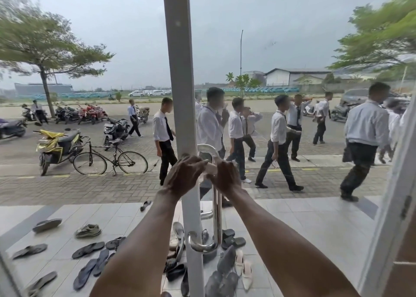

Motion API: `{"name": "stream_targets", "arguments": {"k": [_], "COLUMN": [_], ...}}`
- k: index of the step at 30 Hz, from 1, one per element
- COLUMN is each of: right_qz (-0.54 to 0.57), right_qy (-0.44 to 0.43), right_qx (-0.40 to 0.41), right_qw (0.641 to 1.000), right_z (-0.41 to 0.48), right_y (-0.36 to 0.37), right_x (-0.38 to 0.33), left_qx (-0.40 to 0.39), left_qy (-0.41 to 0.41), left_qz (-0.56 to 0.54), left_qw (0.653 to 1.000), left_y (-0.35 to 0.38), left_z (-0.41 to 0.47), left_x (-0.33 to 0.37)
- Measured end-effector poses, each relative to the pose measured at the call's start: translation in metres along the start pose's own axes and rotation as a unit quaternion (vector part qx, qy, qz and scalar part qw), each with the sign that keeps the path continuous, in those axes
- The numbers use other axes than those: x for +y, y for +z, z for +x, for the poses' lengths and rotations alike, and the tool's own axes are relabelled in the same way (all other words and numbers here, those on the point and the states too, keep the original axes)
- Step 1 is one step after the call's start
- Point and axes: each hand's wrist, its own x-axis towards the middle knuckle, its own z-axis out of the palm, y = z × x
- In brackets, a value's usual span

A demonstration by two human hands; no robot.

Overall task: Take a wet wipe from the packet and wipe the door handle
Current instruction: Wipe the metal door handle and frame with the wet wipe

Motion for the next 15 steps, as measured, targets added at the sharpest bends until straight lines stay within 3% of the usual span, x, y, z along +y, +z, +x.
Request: {"name": "stream_targets", "arguments": {"k": [9, 15], "right_qz": [-0.078, -0.082], "right_qy": [0.023, 0.047], "right_qx": [0.021, 0.021], "right_qw": [0.996, 0.995], "right_z": [-0.003, -0.002], "right_y": [0.005, 0.005], "right_x": [-0.001, -0.005], "left_qx": [-0.073, -0.096], "left_qy": [0.031, 0.001], "left_qz": [0.026, 0.053], "left_qw": [0.996, 0.994], "left_y": [-0.016, -0.020], "left_z": [0.006, 0.005], "left_x": [-0.021, -0.036]}}
